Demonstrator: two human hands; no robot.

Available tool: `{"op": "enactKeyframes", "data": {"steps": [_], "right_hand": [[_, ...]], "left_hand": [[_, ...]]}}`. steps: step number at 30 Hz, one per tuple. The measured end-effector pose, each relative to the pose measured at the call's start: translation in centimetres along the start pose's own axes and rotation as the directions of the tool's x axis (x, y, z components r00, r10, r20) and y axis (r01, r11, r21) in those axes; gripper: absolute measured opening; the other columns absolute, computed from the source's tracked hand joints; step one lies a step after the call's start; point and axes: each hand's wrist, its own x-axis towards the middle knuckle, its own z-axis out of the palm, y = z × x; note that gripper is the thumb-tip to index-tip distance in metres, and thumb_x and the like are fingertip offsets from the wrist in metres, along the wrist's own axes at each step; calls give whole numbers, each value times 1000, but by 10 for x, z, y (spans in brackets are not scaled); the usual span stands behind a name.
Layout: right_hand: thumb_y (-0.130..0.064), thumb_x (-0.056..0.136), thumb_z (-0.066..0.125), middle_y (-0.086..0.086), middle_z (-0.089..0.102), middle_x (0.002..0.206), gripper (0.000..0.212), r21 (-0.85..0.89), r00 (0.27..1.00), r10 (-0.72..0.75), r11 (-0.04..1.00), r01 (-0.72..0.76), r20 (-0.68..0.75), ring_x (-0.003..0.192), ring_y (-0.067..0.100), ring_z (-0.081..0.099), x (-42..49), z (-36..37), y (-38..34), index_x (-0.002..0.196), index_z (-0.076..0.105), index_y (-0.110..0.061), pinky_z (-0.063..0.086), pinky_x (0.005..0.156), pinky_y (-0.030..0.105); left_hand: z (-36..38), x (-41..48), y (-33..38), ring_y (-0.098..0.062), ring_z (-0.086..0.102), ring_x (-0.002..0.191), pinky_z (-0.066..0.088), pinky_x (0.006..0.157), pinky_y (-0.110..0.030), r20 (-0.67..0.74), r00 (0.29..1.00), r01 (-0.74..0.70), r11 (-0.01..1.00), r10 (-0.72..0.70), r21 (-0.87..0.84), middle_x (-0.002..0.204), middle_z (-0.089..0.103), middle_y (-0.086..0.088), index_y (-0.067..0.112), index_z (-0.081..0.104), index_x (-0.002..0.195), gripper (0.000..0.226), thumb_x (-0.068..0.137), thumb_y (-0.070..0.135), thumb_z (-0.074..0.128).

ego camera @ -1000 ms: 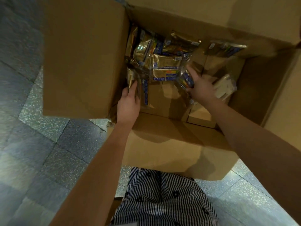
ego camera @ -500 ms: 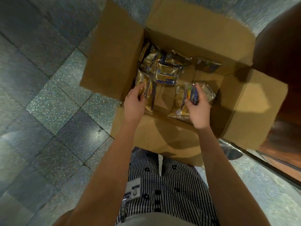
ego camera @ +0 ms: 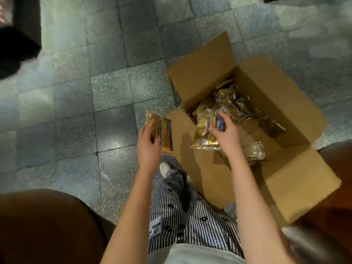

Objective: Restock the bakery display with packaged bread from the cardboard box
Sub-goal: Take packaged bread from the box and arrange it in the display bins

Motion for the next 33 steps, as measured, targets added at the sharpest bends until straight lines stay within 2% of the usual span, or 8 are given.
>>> {"op": "enactKeyframes", "data": {"steps": [4, 8, 12, 16, 21, 23, 27, 33], "right_hand": [[-10, 93, 64, -4, 44, 148, 59, -134, 974, -107, 982, 135, 199, 126, 3, 39, -19, 44, -28, 146, 42, -24, 30, 97, 17], [-10, 91, 67, -2, 41, 151, 62, -175, 899, -205, 941, 290, 387, 138, 15, 38, -55, 105, -49, 147, 43, -22, 27, 106, 21], [-7, 88, 69, 1, 43, 150, 62, -180, 803, -236, 904, 388, 547, 136, 17, 41, -98, 160, -62, 144, 46, -23, 34, 112, 33], [-5, 86, 71, -1, 53, 137, 60, -169, 676, -297, 829, 533, 675, 115, 6, 48, -161, 211, -68, 140, 50, -24, 35, 94, 18], [-5, 86, 67, -1, 58, 132, 60, -116, 535, -303, 781, 614, 789, 116, 13, 56, -281, 273, -37, 137, 52, -31, 43, 100, 25], [-3, 86, 62, -1, 60, 132, 58, -92, 473, -269, 787, 610, 839, 115, 14, 59, -337, 295, -14, 135, 54, -33, 49, 96, 28], [0, 87, 59, -7, 58, 128, 56, -46, 299, -196, 765, 643, 934, 102, 8, 60, -447, 338, 29, 134, 56, -30, 45, 66, 3], [0, 88, 59, -4, 60, 123, 59, 83, -39, -78, 698, 711, 996, 92, 1, 61, -591, 374, 76, 136, 52, -34, 52, 74, 17]], "left_hand": [[-49, -35, -27, -11, 53, 104, 44, 91, -17, -164, 985, 41, 995, -57, -96, 128, 53, -6, 18, 48, 144, 53, 94, -1, 47], [-98, -63, -52, -1, 49, 102, 38, 88, -6, -342, 934, 66, 992, -100, -109, 123, 54, 1, 13, 51, 141, 48, 95, 0, 48], [-146, -110, -84, -10, 52, 112, 42, 95, -24, -463, 867, 127, 981, -182, -147, 128, 54, -2, 17, 52, 140, 48, 95, 4, 48], [-195, -187, -124, 1, 47, 114, 33, 93, -9, -591, 760, 184, 962, -269, -202, 131, 54, 4, 19, 52, 139, 48, 94, 3, 50], [-251, -315, -192, -8, 49, 122, 33, 101, -16, -707, 622, 249, 941, -336, -229, 132, 55, 4, 17, 54, 137, 46, 94, 3, 54], [-273, -375, -220, -9, 49, 126, 36, 107, -25, -744, 540, 300, 916, -392, -266, 136, 55, 4, 20, 55, 137, 44, 95, 5, 54], [-307, -498, -261, -11, 49, 126, 39, 104, -28, -798, 325, 375, 844, -508, -385, 137, 54, 3, 23, 55, 136, 40, 98, 11, 51], [-316, -647, -292, -7, 47, 121, 38, 98, -25, -778, -57, 346, 719, -625, -603, 138, 53, 5, 26, 56, 134, 38, 99, 13, 49]]}}
